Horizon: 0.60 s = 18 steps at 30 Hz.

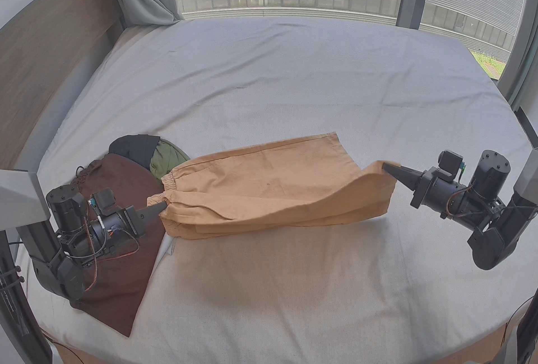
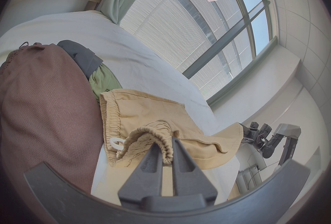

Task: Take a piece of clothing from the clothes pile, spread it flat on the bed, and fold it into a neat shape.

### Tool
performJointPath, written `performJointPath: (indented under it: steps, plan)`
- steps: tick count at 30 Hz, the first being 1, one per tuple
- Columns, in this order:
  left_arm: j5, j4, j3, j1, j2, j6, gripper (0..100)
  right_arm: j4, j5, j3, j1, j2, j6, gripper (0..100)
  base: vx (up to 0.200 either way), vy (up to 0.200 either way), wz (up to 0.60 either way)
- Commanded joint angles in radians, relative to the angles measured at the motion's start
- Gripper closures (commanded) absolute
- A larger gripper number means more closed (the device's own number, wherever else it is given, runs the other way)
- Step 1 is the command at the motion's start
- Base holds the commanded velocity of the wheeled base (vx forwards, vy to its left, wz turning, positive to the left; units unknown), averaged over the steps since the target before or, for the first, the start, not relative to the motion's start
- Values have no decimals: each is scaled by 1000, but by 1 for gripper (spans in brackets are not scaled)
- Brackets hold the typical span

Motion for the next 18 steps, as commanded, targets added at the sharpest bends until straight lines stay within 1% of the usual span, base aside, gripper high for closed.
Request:
performJointPath:
  steps: [1, 3, 6, 11, 12, 15, 18]
  plan:
    - [36, 1, -30, -15, 3, -39, 100, 6, -8, -93, -3, 44, 27, 100, 0, 0, 0]
    - [65, 1, -44, -22, 8, -61, 100, 6, -8, -134, -9, 76, 27, 100, 0, 0, 0]
    - [84, 1, -58, -31, 25, -67, 100, 9, -7, -185, -18, 114, 28, 100, 0, 0, 0]
    - [94, 1, -79, -33, 49, -67, 100, 66, -8, -291, -24, 160, 28, 100, 0, 0, 0]
    - [94, 1, -79, -33, 49, -67, 100, 66, -8, -291, -24, 160, 28, 100, 0, 0, 0]
    - [128, 1, -102, -36, 66, -68, 100, 78, -7, -372, -26, 197, 42, 100, 0, 0, 0]
    - [134, 1, -115, -36, 74, -73, 100, 112, -7, -404, -23, 207, 47, 100, 0, 0, 0]
